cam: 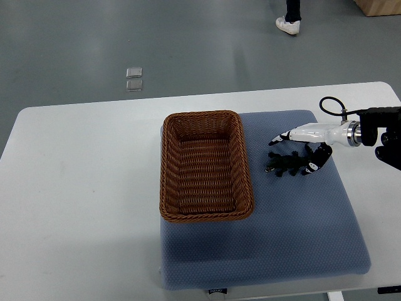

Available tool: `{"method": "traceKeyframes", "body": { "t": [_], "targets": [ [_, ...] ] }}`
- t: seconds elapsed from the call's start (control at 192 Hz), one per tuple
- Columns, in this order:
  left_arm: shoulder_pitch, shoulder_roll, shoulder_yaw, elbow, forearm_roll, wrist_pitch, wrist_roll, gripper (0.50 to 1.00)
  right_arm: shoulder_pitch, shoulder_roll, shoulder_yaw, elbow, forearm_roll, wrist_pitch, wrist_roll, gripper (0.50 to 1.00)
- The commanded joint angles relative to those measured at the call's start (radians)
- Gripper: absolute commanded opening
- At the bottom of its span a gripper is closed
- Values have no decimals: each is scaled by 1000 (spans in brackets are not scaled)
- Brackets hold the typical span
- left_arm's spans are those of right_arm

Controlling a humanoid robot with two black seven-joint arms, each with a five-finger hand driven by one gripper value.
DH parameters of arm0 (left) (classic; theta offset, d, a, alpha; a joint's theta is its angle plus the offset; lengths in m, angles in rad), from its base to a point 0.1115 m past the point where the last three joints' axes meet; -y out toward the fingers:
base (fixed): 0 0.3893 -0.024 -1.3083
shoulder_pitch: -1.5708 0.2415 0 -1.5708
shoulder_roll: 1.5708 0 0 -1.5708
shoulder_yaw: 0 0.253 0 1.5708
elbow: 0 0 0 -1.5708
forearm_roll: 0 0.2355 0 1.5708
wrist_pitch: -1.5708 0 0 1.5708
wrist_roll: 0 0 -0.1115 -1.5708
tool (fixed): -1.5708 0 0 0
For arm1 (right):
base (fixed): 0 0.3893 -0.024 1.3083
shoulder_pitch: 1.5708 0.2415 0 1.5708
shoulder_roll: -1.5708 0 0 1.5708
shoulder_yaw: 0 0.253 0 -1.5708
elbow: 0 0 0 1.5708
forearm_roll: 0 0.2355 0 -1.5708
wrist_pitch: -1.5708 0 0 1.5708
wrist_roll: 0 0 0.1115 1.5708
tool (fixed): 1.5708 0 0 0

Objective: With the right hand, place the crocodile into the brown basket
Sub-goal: 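Close the right hand fingers around the crocodile toy's body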

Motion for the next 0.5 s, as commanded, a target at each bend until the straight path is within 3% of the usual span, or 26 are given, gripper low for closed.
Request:
{"method": "traceKeyframes", "body": {
  "t": [0.0, 0.073, 0.276, 0.495],
  "targets": [
    [0, 0, 0, 0, 0, 0, 0, 1000, -4, 3, 0, 0, 1, -31, 0, 897],
    [0, 0, 0, 0, 0, 0, 0, 1000, -7, 3, -2, 0, 0, -49, 0, 852],
    [0, 0, 0, 0, 0, 0, 0, 1000, -12, 3, -2, 0, 0, -51, 0, 789],
    [0, 0, 0, 0, 0, 0, 0, 1000, -15, 3, -3, 0, 1, -51, 0, 619]
  ]
}}
